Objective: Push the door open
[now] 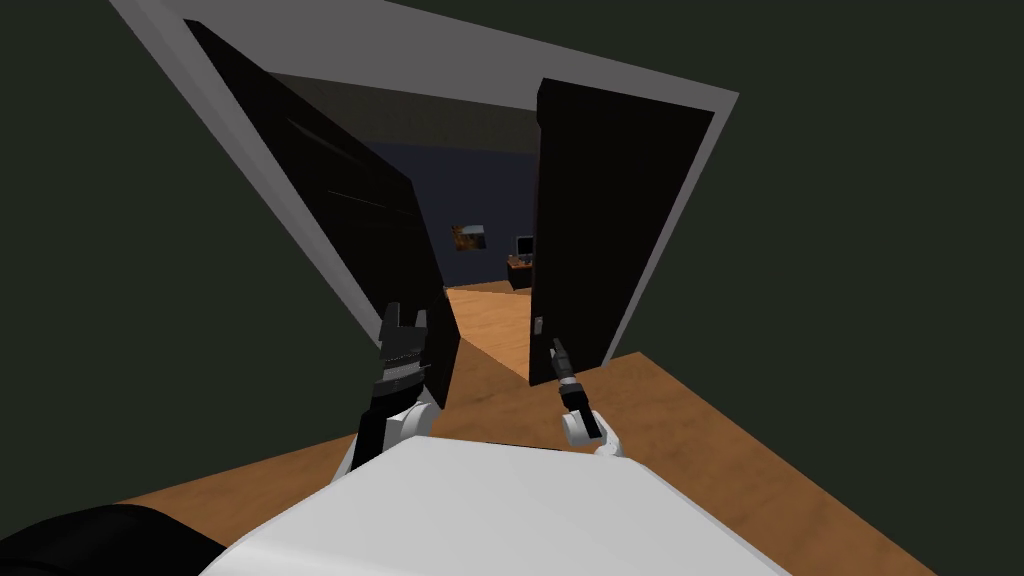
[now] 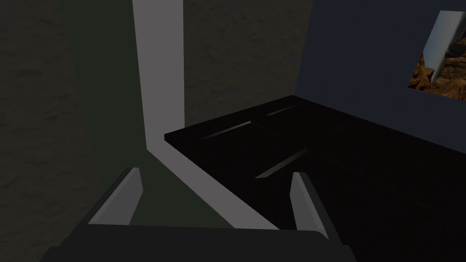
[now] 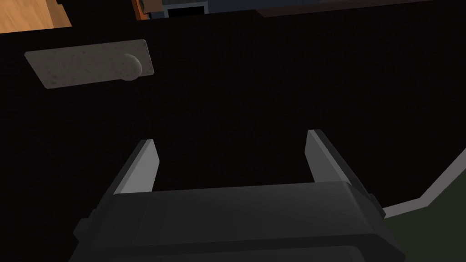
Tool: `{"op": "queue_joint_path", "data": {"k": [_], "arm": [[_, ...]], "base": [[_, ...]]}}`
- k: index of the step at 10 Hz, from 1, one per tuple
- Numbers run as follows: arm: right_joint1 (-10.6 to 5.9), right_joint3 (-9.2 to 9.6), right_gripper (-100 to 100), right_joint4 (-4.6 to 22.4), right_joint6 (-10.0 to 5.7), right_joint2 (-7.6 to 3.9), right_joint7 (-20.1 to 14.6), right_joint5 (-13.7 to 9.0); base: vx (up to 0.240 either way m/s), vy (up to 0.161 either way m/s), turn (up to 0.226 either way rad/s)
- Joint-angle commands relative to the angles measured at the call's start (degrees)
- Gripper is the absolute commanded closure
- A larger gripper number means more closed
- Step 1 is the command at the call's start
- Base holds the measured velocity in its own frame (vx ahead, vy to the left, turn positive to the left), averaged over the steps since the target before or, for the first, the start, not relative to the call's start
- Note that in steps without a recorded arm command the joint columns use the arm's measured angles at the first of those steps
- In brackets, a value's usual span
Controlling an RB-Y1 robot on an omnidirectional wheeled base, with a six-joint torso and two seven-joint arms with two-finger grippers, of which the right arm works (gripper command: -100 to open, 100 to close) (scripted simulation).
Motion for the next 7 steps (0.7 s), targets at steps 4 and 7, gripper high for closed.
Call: {"op": "queue_joint_path", "data": {"k": [4,7], "arm": [[-3.0,0.97,-100,7.61,-0.44,0.61,-0.3,0.11],[-4.7,1.54,-100,12.12,-0.9,1.05,-0.49,0.17]], "base": [[0.087,-0.058,0.033],[0.068,-0.064,0.03]]}}
